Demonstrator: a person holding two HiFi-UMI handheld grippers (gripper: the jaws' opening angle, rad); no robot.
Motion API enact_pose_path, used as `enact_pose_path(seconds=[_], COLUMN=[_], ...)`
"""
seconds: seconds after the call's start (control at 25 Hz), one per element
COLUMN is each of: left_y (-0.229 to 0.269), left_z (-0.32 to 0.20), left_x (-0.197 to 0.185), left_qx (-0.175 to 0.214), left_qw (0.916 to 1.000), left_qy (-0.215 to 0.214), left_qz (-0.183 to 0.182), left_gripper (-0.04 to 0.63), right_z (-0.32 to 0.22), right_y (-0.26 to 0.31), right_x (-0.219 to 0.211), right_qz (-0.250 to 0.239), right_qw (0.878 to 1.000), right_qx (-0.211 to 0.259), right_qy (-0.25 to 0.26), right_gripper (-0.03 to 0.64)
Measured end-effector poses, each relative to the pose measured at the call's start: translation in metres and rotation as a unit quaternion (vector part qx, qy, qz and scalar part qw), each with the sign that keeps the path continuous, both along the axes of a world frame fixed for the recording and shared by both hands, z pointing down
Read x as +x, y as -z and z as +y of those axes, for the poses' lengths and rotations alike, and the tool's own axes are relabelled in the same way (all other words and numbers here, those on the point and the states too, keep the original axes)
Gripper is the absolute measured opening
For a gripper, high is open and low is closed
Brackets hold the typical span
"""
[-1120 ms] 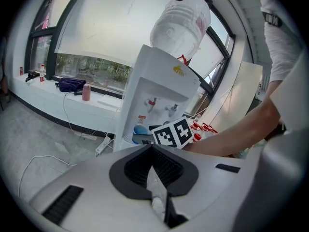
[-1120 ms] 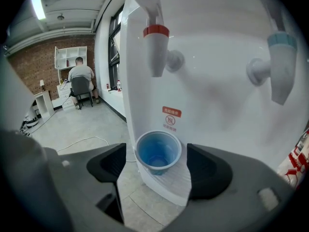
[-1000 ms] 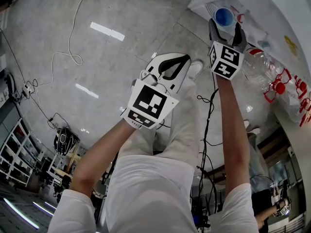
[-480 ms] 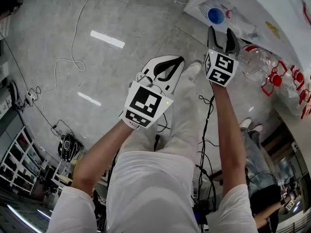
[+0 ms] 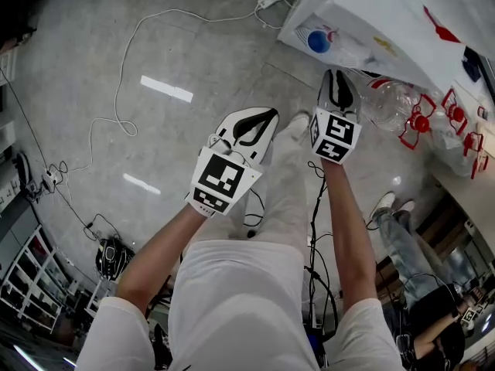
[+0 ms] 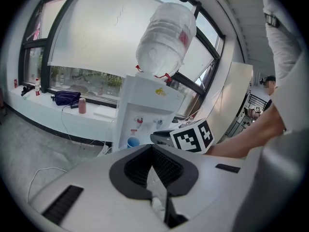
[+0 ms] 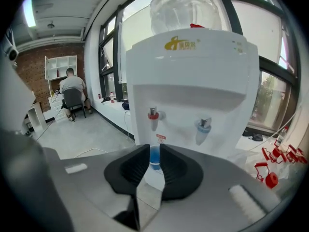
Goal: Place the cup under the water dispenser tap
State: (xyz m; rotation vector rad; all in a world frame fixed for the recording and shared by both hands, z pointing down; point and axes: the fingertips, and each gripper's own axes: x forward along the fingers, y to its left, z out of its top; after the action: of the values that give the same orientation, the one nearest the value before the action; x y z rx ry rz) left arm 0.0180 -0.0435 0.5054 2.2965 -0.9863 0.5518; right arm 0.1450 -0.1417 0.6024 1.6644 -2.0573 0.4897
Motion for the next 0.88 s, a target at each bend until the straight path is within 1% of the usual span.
enact_pose_path(seconds=[0.08, 0.28, 0.52, 0.88], left_y=[0.007, 0.024, 0.048, 0.085], left_z=[0.000, 0.001, 0.005, 0.017], left_x=[-0.001, -0.003, -0.003, -0.005], left_qx=[0.001, 0.010, 0.022, 0.035], left_qw=[1.0000, 0.9999, 0.9997, 0.9990], left_qy=[0.001, 0.003, 0.010, 0.019], left_qz=[0.002, 0.004, 0.008, 0.022], left_gripper=[0.000, 0.000, 0.000, 0.000], right_z=[0.004, 0.015, 0.035, 0.063], right_y=[0.012, 0.044, 0.080, 0.135], right_x=[0.001, 0.000, -0.006, -0.003], right_qz=[-0.005, -0.004, -0.008, -0.026], right_qw=[1.000, 1.000, 0.999, 0.999], right_qx=[0.001, 0.013, 0.017, 0.034], right_qy=[-0.004, 0.007, 0.039, 0.033], right_gripper=[0.051, 0.025, 0.013, 0.012])
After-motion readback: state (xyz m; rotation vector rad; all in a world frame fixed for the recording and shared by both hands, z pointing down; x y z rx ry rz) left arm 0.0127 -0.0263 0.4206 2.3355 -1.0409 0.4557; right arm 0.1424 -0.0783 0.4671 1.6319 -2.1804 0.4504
